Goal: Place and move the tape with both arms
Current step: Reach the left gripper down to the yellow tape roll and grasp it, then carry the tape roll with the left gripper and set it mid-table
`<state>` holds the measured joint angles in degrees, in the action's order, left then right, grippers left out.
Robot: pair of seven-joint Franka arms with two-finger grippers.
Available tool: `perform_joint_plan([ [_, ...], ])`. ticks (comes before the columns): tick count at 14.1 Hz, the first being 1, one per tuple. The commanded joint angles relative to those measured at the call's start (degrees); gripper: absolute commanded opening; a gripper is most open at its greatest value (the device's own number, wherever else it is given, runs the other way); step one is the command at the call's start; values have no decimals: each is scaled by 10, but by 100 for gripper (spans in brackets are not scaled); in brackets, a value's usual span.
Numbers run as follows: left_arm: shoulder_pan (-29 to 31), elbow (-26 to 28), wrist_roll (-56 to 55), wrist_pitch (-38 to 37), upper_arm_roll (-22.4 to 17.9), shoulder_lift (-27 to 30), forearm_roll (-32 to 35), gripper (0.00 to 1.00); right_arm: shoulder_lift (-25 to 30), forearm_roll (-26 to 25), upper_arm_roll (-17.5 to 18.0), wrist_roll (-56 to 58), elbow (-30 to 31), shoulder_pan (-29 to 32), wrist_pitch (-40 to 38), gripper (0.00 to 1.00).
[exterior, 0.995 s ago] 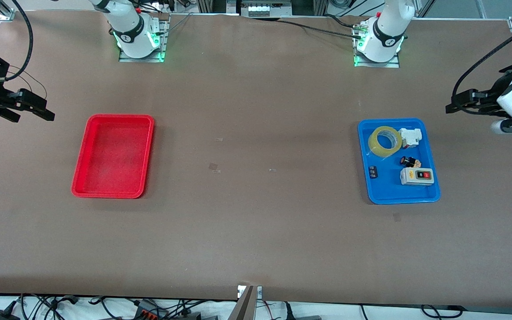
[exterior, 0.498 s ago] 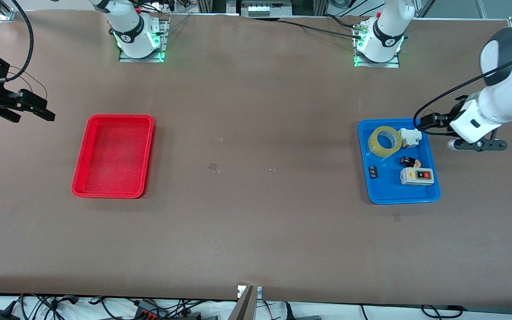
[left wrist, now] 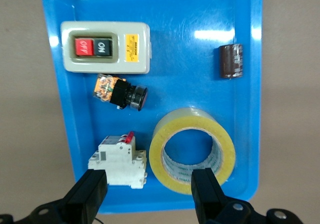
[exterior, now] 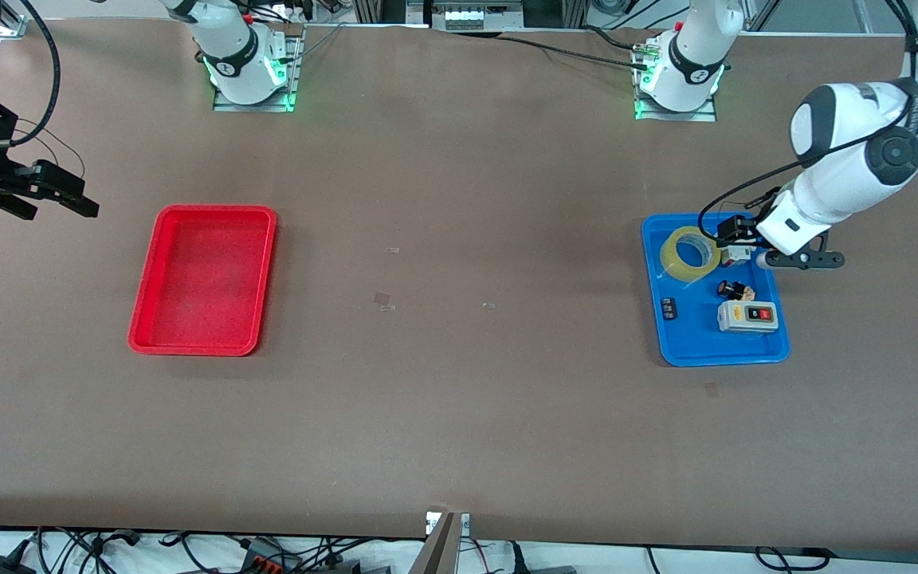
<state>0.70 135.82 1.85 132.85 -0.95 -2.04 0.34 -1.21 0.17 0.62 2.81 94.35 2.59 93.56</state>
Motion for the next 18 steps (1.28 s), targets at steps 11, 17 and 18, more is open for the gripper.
perform_joint_plan([
  [11,-5,30,54,152,7,-98,1,100,6,-2,3,4,4,2,-2,99],
  [17,-5,30,54,151,9,-105,1,100,6,-2,3,4,4,2,-2,99],
  [18,-5,30,54,151,9,-106,1,100,6,-2,3,4,4,2,-2,99],
])
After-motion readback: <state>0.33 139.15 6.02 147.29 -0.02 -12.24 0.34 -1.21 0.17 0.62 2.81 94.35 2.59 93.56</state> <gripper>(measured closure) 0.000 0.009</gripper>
